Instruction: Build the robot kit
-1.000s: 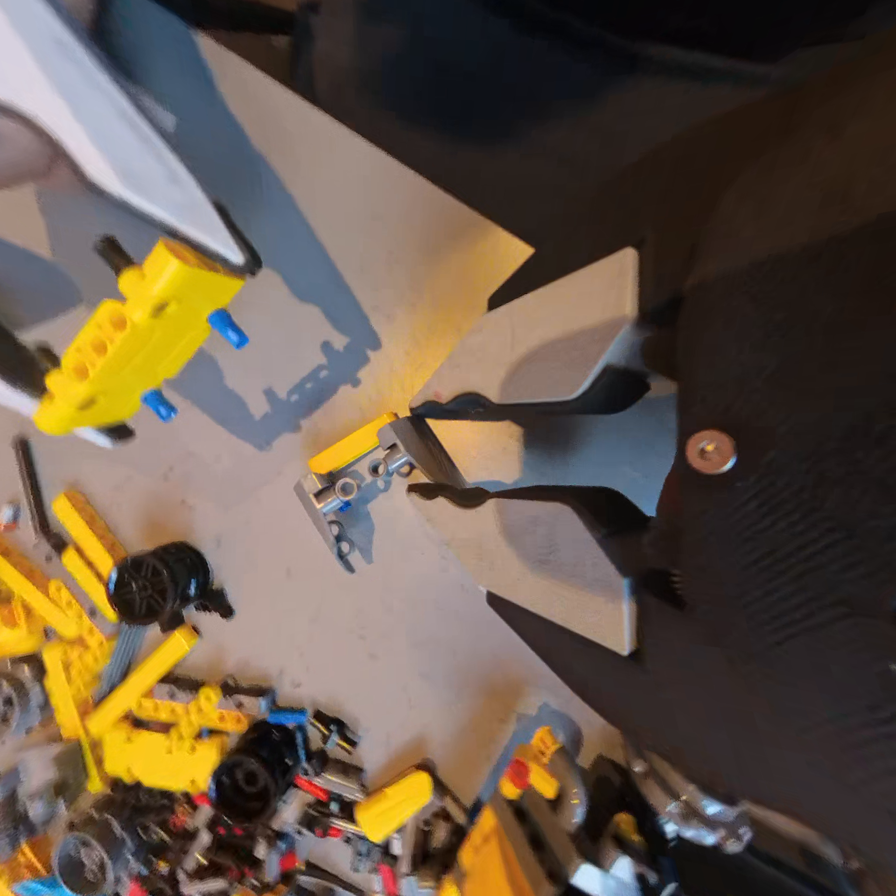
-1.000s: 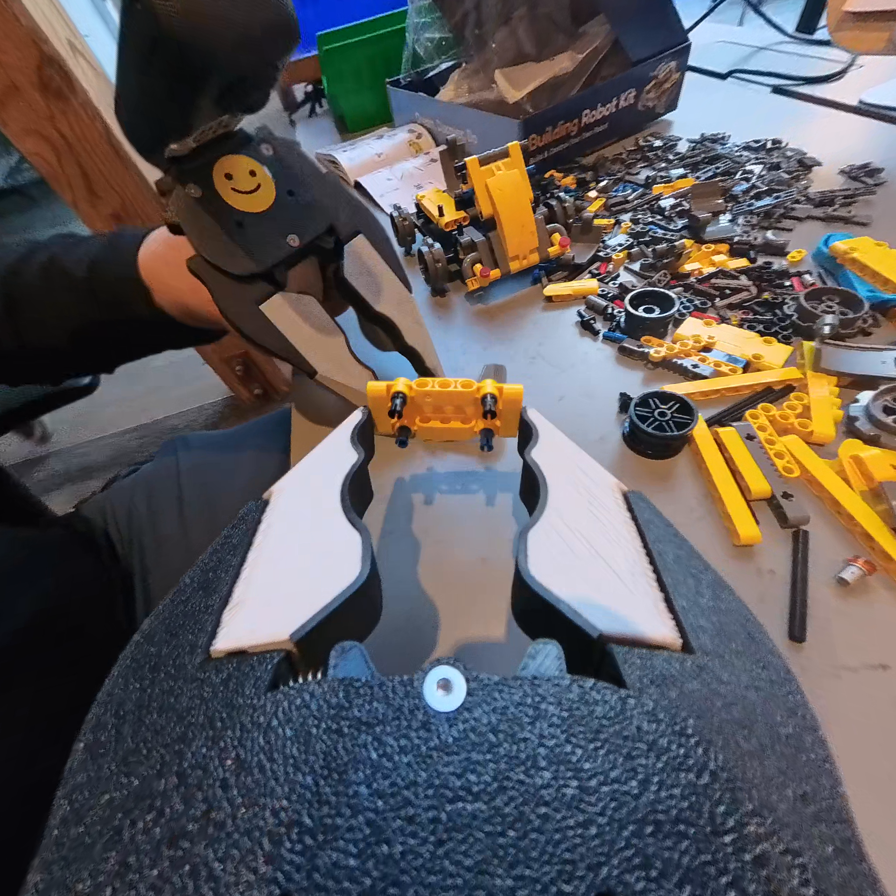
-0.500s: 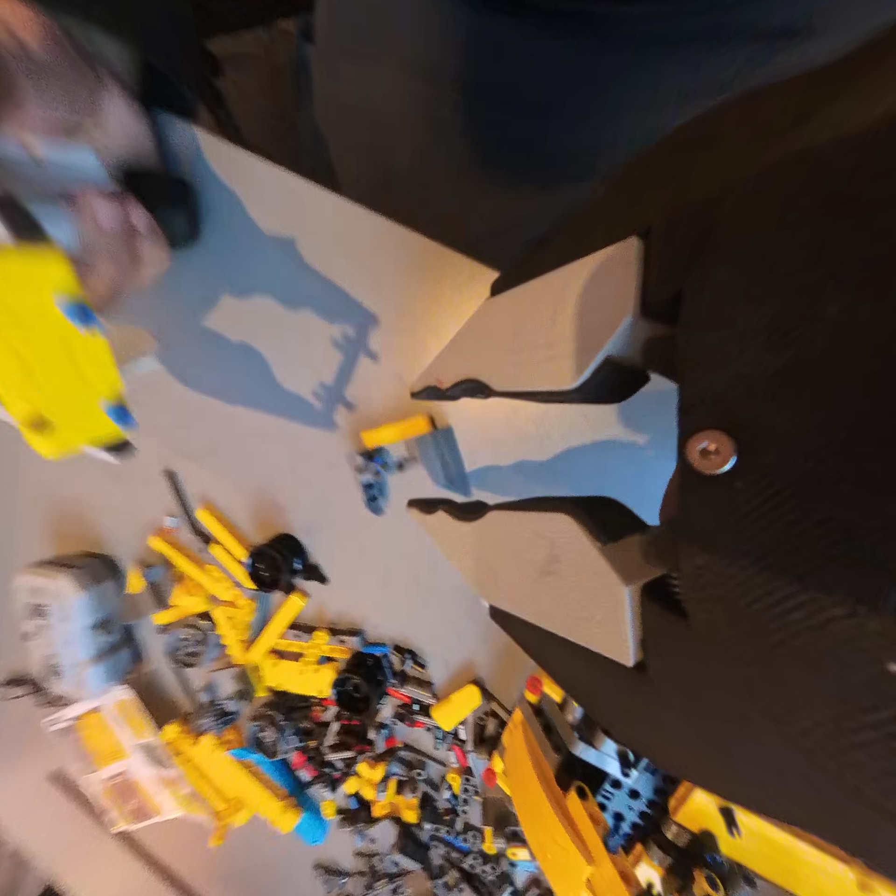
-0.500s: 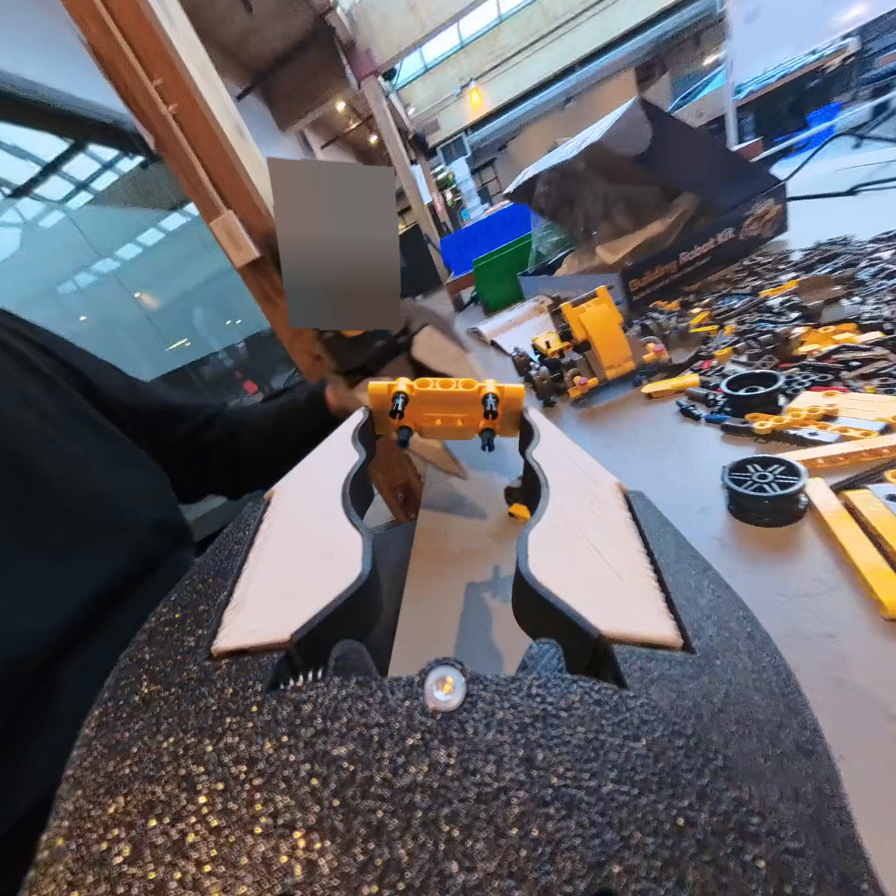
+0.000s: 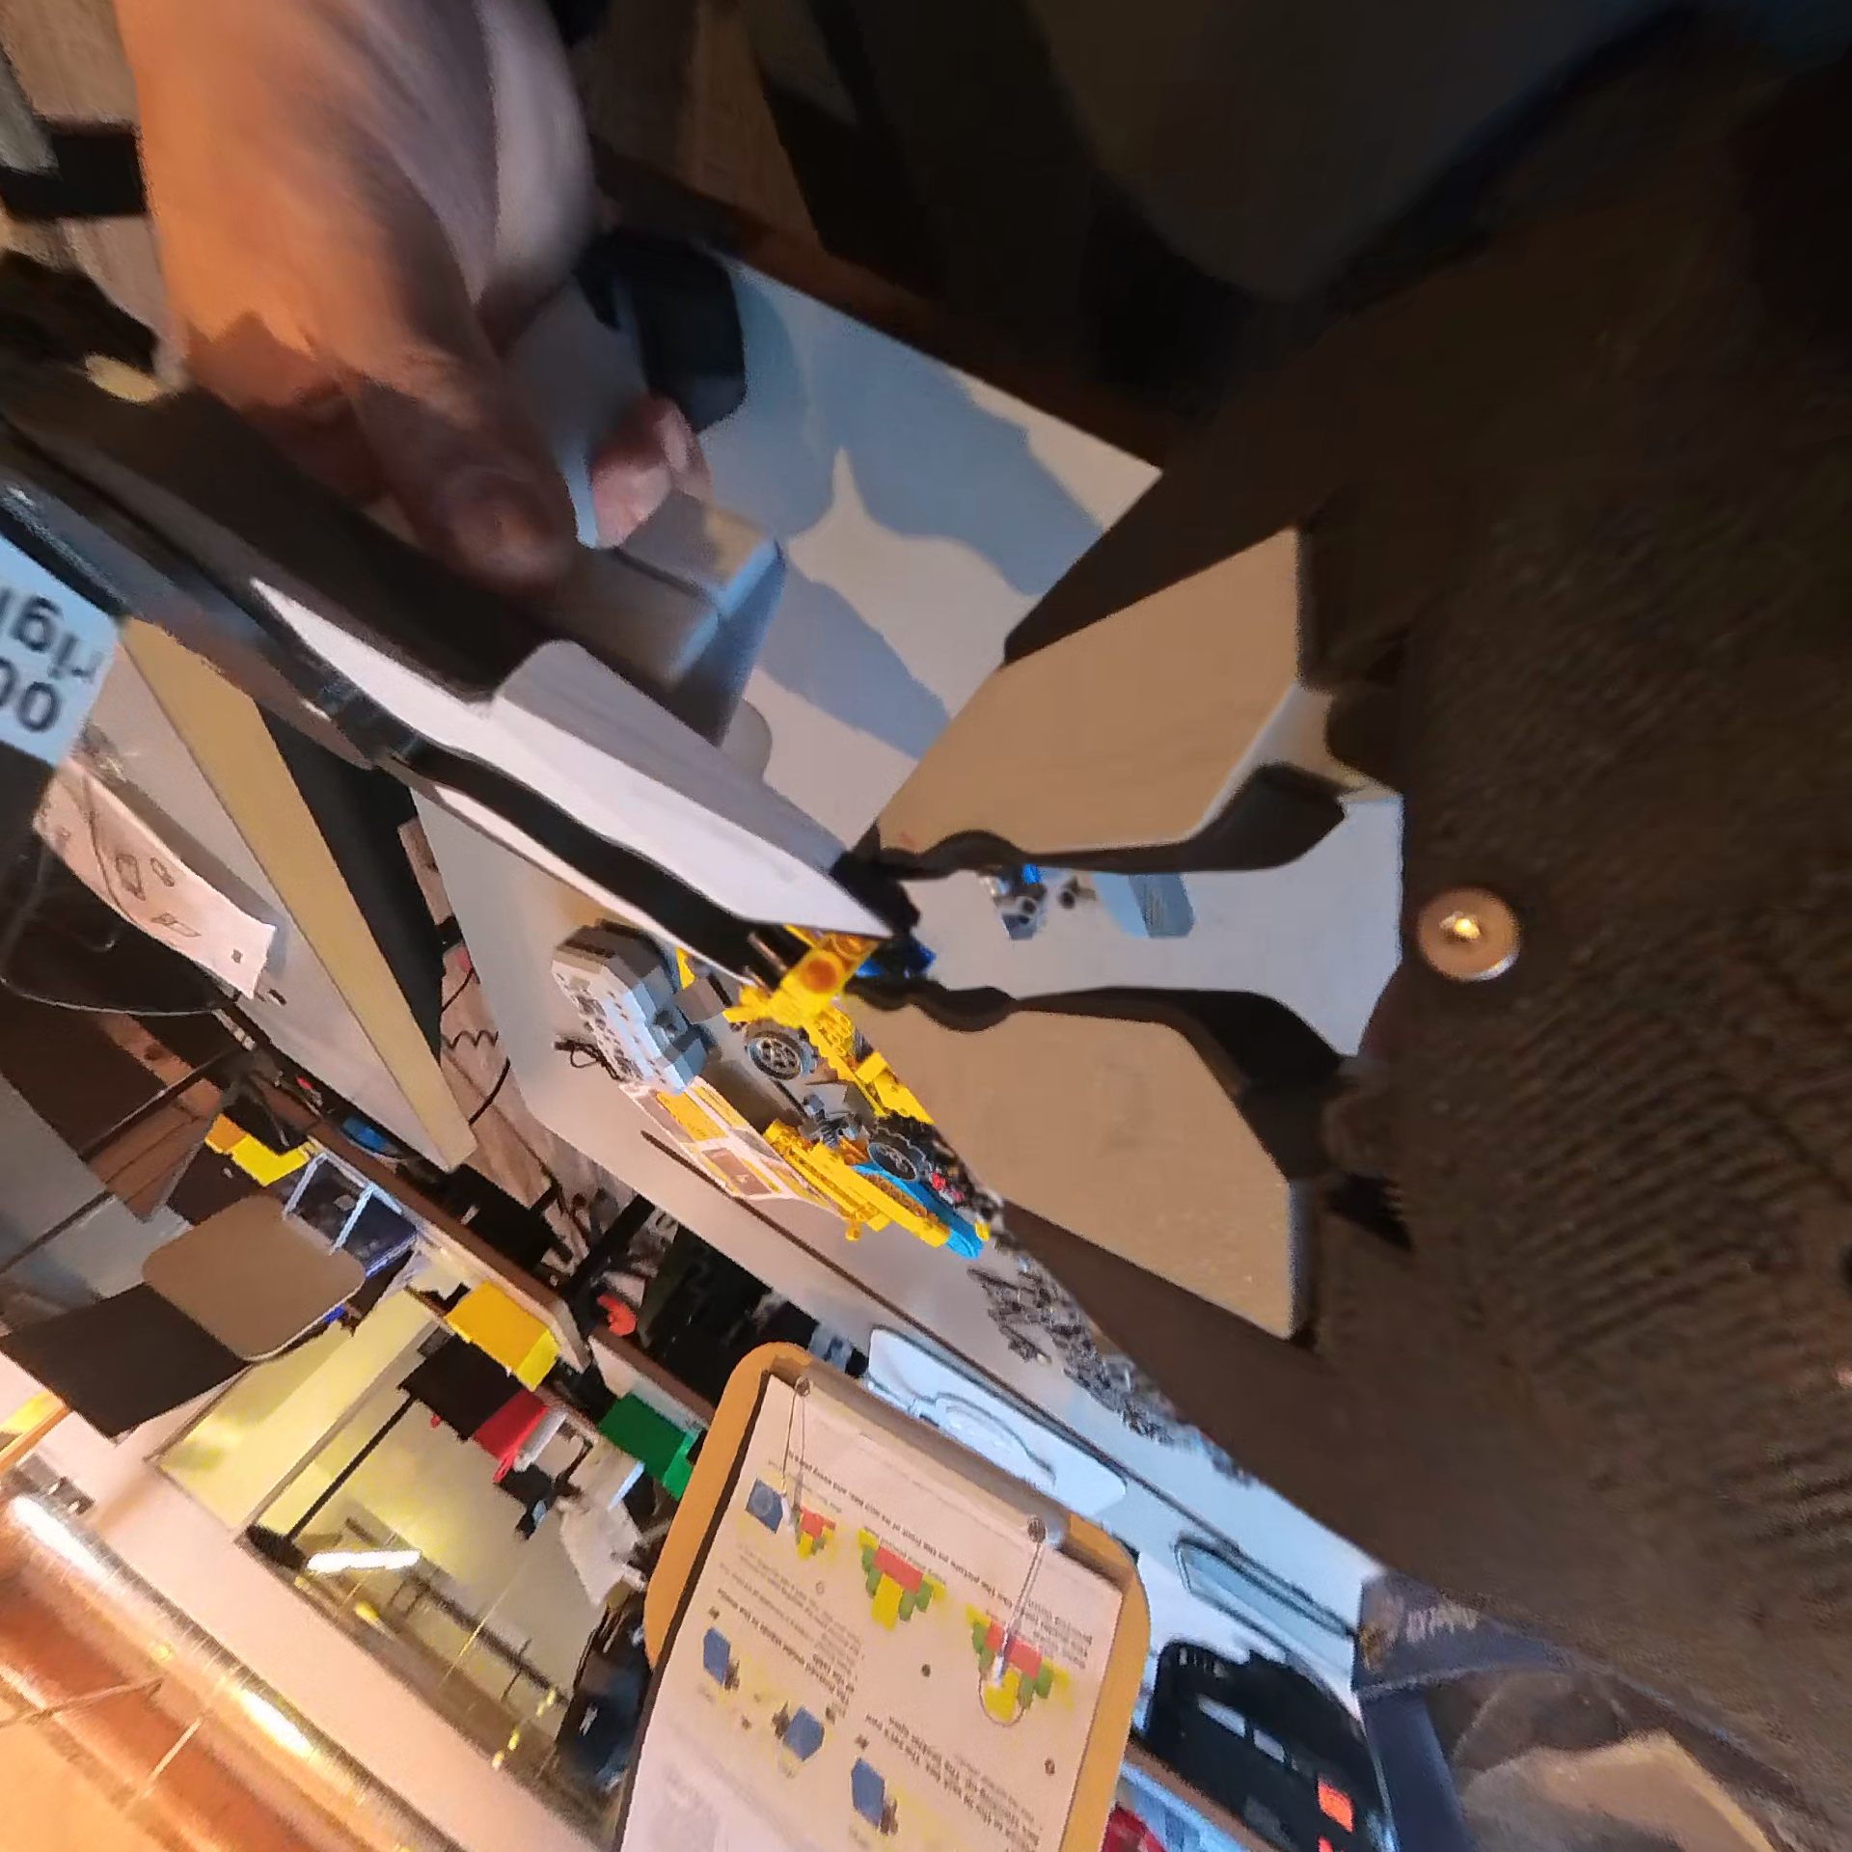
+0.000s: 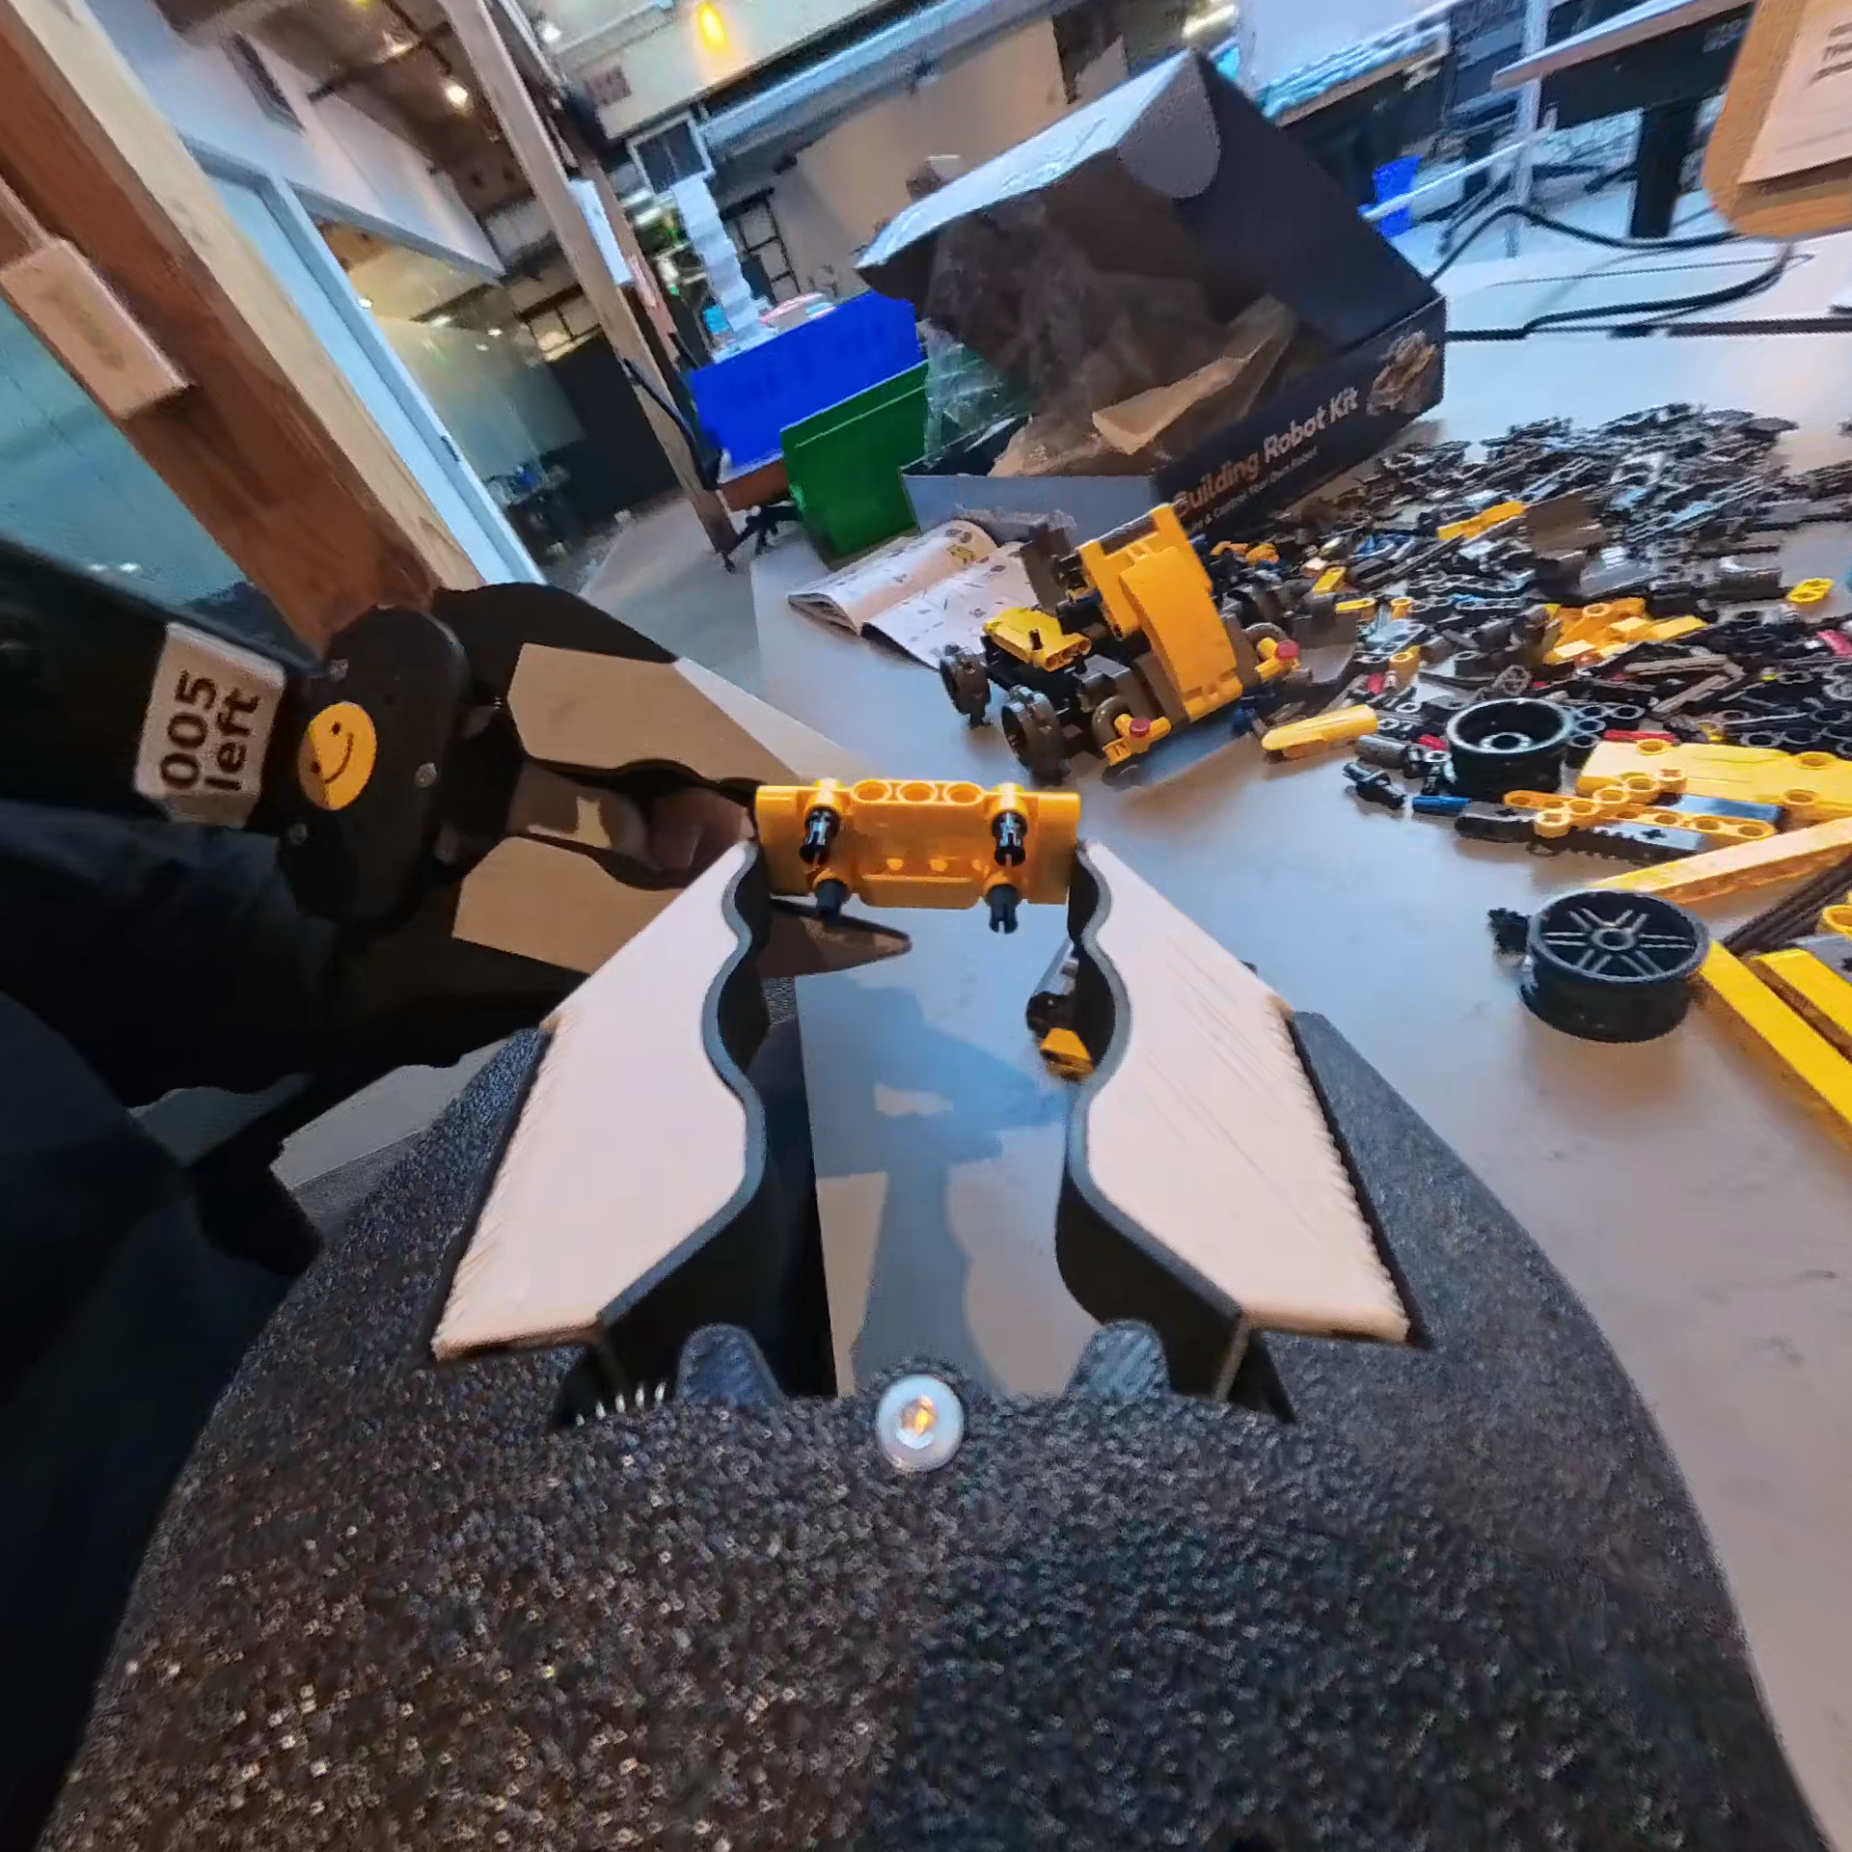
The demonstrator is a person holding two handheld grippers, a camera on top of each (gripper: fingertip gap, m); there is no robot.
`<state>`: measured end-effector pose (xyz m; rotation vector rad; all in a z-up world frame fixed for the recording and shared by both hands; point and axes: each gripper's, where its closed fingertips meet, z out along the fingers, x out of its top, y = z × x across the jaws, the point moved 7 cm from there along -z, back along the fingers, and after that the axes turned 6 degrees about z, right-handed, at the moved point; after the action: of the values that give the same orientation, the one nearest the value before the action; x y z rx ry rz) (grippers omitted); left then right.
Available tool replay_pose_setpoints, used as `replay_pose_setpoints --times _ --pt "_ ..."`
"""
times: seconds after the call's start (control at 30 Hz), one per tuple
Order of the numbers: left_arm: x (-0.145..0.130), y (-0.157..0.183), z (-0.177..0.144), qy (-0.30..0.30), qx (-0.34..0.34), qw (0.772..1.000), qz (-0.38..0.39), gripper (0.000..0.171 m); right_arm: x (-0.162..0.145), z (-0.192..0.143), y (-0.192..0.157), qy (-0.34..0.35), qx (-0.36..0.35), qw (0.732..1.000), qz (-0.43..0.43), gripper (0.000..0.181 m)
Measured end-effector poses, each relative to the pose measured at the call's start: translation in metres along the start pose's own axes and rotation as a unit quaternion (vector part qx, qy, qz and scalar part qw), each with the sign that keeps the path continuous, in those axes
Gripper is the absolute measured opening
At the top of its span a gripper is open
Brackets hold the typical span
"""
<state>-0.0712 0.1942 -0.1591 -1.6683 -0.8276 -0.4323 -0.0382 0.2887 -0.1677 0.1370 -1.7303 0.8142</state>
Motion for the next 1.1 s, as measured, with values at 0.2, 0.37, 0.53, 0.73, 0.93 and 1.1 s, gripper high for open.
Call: replay_pose_setpoints --times 0.2,0.37,0.53,0.73,0.93,1.1 --pt "-0.007 0.005 -0.001 0.014 -0.013 1.000 -0.011 0.015 -0.004 0.001 -0.003 -0.022 -0.038 0.999 -0.021 0.061" --pt "-0.021 0.003 -0.004 0.090 -0.084 0.986 -0.111 0.014 0.000 -0.013 -0.003 -0.044 -0.002 0.998 -0.047 0.061" --pt "-0.029 0.007 -0.011 0.133 -0.160 0.972 -0.109 0.014 0.011 -0.031 -0.002 -0.089 0.031 0.988 -0.120 0.038" --pt "-0.025 0.014 -0.015 0.152 -0.194 0.969 -0.021 0.014 0.007 -0.014 -0.017 -0.219 0.052 0.941 -0.255 0.022" --pt "-0.031 0.018 -0.015 0.150 -0.218 0.964 -0.024 0.014 -0.004 -0.002 -0.017 -0.279 0.062 0.913 -0.292 0.012" --pt "-0.042 0.009 -0.008 0.084 -0.224 0.967 -0.093 0.025 -0.008 -0.004 -0.003 -0.289 0.027 0.908 -0.302 0.010"
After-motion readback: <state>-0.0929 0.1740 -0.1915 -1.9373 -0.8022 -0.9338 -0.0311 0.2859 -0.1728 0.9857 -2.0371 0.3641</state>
